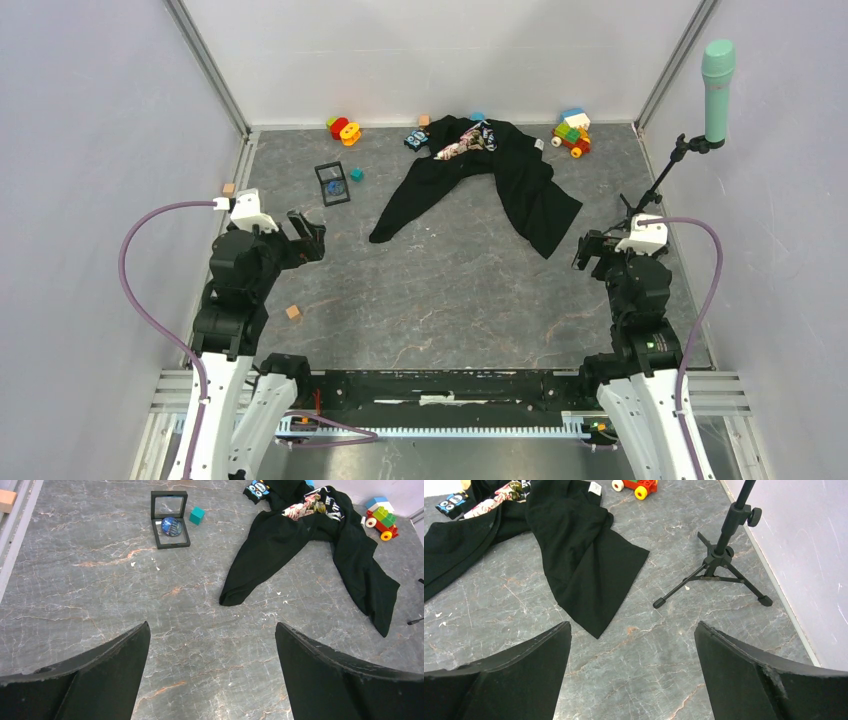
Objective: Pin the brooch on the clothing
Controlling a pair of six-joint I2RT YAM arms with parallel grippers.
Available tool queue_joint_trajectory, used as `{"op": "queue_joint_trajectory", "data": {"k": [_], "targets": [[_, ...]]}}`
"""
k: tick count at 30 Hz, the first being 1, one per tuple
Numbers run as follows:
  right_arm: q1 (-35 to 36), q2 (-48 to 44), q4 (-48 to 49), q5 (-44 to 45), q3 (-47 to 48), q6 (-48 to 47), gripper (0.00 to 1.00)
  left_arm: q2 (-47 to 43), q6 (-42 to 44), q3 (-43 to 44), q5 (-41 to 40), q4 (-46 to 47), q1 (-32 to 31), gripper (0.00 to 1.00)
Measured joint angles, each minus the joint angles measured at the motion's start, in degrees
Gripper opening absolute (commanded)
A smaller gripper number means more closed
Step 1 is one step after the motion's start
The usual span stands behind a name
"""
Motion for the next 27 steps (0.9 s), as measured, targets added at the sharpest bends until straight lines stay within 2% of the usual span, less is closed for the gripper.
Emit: {"op": "queue_joint_trajectory", "data": {"k": [9, 13, 19, 27], "targets": [[0.00, 0.28, -0.74, -0.04, 0.00, 0.09, 0.98, 0.55, -0.22, -0.13, 0.00, 0.00, 0.11, 1.00], [0.00, 1.73, -0.68, -1.09, -0.07, 0.37, 0.98, 2.69, -0.22, -0.31, 2.89, 0.02, 0.11, 1.00], [0.02, 7.58, 0.83, -3.85, -2.19, 1.14, 0.93, 6.62, -0.22, -0.76, 8.09, 0.09, 0.15, 1.00], [0.00, 17.33, 7.58, -5.25, -10.67, 4.00, 0.85, 9.01, -0.22, -0.83, 10.73, 0.07, 0.26, 1.00]]}}
